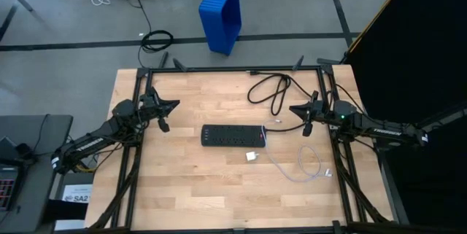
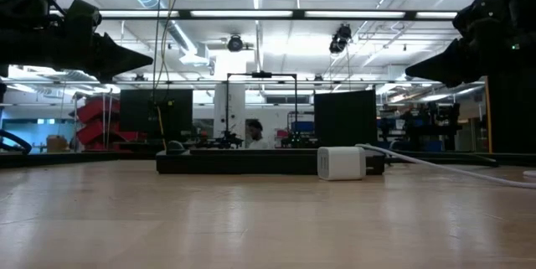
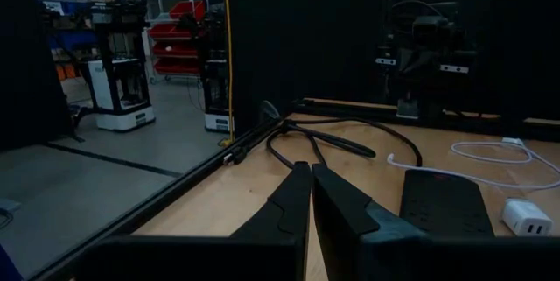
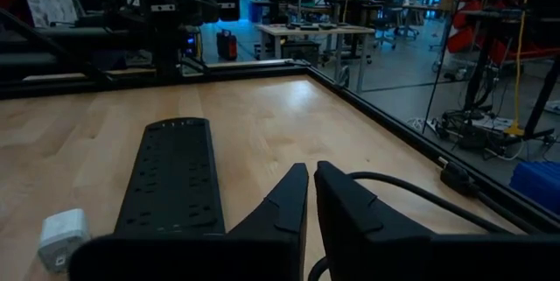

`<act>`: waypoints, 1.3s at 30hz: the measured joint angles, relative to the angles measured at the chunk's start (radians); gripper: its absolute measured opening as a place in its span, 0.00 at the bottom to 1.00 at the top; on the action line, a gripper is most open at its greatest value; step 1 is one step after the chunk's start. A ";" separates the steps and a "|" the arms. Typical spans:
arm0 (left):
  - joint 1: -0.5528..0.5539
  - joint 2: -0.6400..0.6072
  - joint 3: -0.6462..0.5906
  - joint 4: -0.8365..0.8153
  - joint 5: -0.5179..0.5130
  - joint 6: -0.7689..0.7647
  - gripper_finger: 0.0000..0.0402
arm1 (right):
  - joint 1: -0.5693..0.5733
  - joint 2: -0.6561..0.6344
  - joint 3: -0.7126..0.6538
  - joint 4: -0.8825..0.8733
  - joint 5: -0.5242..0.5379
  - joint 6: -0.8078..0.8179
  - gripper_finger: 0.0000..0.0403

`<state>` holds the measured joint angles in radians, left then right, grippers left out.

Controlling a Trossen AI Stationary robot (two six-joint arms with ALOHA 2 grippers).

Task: Insert USB
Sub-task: Return to Home Position

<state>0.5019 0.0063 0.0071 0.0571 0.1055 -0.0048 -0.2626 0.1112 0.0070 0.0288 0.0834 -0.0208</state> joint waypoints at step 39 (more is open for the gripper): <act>0.000 0.000 0.000 0.000 0.000 0.000 0.00 | 0.000 0.000 0.000 0.000 0.000 0.000 0.02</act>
<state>0.5021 0.0063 0.0071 0.0573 0.1053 -0.0048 -0.2626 0.1111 0.0070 0.0288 0.0832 -0.0208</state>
